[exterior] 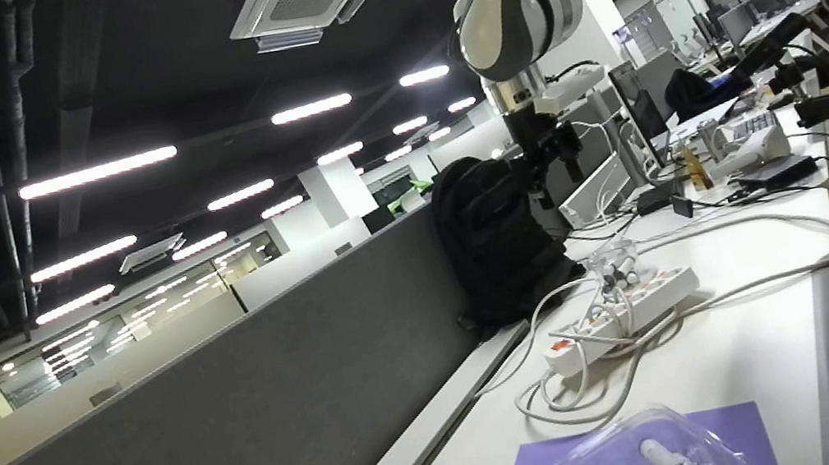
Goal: Flip a switch on the extension cord
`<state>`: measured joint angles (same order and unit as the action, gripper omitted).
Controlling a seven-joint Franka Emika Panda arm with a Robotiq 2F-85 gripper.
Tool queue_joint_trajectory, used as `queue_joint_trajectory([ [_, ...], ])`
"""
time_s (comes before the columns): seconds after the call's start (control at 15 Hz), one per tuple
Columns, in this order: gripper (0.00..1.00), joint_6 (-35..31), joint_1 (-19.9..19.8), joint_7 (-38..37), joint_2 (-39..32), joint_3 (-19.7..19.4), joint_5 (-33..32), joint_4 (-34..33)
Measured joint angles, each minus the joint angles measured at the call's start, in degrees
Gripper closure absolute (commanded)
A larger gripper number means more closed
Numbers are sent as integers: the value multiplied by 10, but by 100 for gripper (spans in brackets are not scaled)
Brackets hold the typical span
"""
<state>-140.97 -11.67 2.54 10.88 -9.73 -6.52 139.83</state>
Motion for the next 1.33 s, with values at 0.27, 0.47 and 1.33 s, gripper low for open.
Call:
queue_joint_trajectory([
  [0.27,0,3,0,0,0,1,0,-3],
  [0.47,0,-4,-1,0,-2,0,-2,-2],
  [1.33,54,-123,-25,126,-177,-51,118,-49],
])
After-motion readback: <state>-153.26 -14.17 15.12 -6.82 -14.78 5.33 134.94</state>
